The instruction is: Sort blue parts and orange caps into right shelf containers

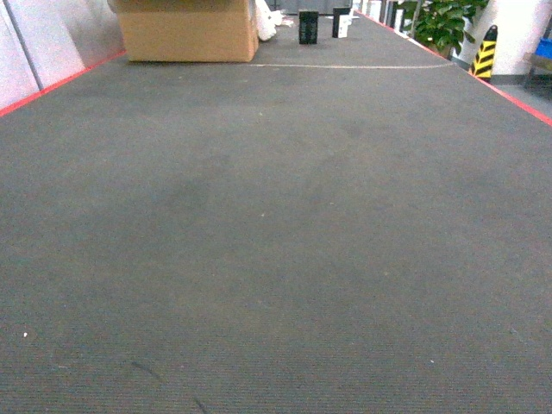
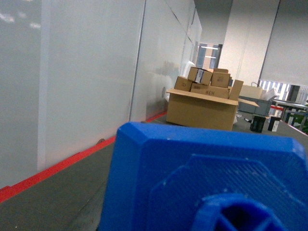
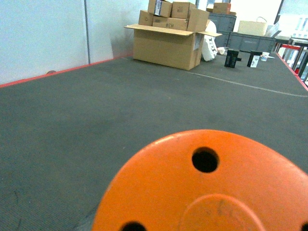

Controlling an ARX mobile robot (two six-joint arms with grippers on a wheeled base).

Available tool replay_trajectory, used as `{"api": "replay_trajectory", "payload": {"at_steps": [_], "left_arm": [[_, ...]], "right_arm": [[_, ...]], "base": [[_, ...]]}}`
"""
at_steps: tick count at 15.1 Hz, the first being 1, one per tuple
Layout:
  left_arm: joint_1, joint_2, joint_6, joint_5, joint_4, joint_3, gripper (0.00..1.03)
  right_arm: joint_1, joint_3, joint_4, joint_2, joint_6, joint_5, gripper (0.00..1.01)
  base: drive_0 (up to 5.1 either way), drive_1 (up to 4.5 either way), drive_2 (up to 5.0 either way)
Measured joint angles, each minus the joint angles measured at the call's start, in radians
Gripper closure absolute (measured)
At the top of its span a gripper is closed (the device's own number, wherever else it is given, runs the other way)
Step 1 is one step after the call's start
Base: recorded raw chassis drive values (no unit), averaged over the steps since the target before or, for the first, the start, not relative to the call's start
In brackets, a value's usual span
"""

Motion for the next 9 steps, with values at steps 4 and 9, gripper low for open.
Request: {"api": "replay_trajectory", "payload": {"at_steps": [4,9], "left_arm": [[0.0,0.0,0.0,0.0,0.0,0.0,0.57],[0.0,0.0,0.0,0.0,0.0,0.0,0.57]], "right_arm": [[-0.067,-0.023,-0.007,-0.01,-0.005,-0.059,0.59],[-0.134,-0.056,-0.043,-0.061,-0.014,-0.136,0.59]], "base": [[0.0,0.0,0.0],[0.0,0.0,0.0]]}}
